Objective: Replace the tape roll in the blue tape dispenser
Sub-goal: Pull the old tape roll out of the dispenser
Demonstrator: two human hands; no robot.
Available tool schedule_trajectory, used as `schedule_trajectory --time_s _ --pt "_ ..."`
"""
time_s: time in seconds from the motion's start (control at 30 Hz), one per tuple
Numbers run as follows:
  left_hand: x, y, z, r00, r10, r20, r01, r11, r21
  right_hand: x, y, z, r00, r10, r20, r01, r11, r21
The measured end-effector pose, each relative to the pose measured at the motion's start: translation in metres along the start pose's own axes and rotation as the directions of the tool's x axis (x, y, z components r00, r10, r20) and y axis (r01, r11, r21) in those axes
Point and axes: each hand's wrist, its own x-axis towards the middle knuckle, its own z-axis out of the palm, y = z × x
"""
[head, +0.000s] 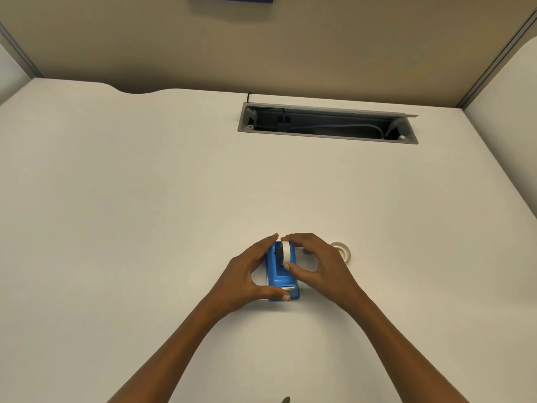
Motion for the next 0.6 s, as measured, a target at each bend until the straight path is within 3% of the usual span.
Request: schedule_trajectory --time_s 0.37,0.6 --pt "-0.002 0.013 -0.001 0.999 0.047 -0.024 -0.043 0.991 0.126 0.003 -0.017 -0.008 0.993 0.107 -0.041 -0.092 0.957 0.276" --pt "-0.003 0.038 -0.002 0.938 0.205 -0.278 -0.21 0.978 0.013 -0.001 -0.029 -0.015 0.985 0.17 -0.033 -0.142 0.901 0.409"
